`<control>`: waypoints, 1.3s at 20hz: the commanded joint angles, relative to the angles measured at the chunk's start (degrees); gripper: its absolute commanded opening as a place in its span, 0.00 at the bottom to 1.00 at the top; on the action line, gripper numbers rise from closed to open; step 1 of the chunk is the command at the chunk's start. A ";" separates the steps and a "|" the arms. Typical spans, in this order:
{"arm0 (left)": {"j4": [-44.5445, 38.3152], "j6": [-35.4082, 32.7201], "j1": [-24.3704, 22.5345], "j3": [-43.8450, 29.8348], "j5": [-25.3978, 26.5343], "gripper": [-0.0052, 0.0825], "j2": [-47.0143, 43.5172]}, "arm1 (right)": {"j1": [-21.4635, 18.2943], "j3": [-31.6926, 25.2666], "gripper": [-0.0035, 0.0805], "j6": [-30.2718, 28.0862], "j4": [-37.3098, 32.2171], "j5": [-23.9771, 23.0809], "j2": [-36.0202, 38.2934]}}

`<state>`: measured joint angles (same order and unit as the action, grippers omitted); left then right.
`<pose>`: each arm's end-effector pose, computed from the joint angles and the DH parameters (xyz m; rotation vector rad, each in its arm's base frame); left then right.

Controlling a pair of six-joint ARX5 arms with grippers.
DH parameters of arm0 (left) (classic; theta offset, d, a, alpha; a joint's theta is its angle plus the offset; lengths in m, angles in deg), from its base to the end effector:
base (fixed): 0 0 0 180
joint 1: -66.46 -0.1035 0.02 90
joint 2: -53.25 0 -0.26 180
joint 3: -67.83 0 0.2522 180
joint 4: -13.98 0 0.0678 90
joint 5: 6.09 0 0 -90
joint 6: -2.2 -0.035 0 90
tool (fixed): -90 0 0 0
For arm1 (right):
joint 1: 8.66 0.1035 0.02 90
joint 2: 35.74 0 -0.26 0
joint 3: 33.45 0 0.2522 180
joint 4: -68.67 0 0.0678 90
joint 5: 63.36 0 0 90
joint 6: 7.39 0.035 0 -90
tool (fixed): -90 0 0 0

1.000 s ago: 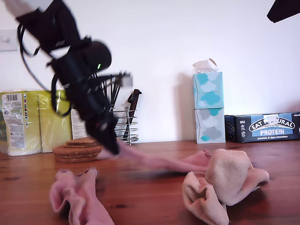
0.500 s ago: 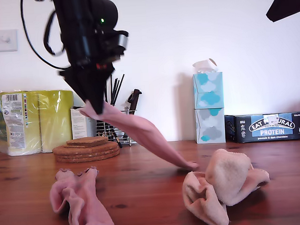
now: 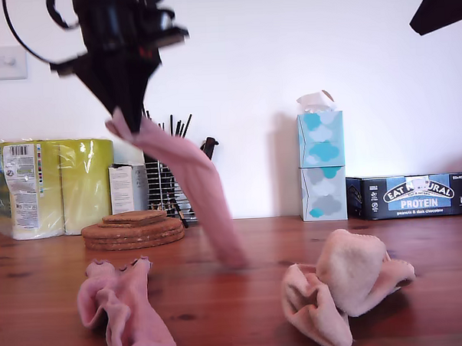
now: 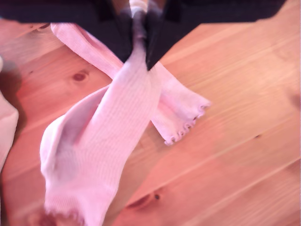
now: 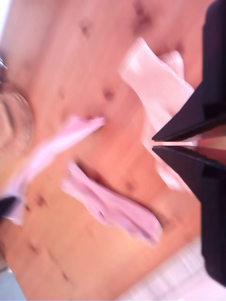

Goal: Pair up the socks based on colour and pattern, by placing each sock on top of its pair

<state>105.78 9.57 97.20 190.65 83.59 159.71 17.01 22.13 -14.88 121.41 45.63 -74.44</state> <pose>0.3106 -0.1849 0.3244 0.2411 1.3070 -0.3760 0.1214 0.0710 0.2802 -0.1573 0.5905 0.7944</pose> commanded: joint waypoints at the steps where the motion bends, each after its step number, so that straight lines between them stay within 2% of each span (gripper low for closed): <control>1: 0.20 0.35 1.11 -0.74 -0.02 0.04 -3.10 | 0.98 0.11 0.03 1.64 1.77 1.05 2.69; 3: 0.20 0.35 1.79 -2.03 0.83 0.04 -5.68 | 1.33 3.82 0.03 2.36 7.76 1.66 4.70; 5: 0.22 0.79 1.95 -5.03 1.49 0.04 -8.13 | 1.33 9.97 0.03 2.14 15.06 1.62 4.74; 10: 0.17 2.73 1.81 -15.37 6.54 0.04 -14.73 | 2.49 23.39 0.03 1.14 26.62 1.40 2.01; 13: -1.01 4.04 0.63 -16.48 10.38 0.04 -15.21 | 3.08 24.65 0.03 0.07 26.91 1.46 1.81; 16: -7.13 4.81 -0.24 -16.48 11.47 0.04 -14.93 | 3.08 24.65 0.03 -0.44 27.08 1.40 1.73; 18: -9.07 5.35 -1.25 -16.48 13.97 0.04 -14.93 | 3.13 24.65 0.03 -0.66 27.06 1.42 1.57; 23: -4.68 9.51 -3.26 -16.48 17.55 0.04 -14.47 | 4.42 24.65 0.03 -1.60 27.21 1.42 1.42; 26: -1.79 12.61 -3.21 -16.52 16.57 0.04 -12.90 | 5.11 24.65 0.03 -2.03 27.65 1.42 1.42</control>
<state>103.22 21.22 93.75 174.06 100.31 145.59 21.62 47.35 -16.45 149.08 47.03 -73.15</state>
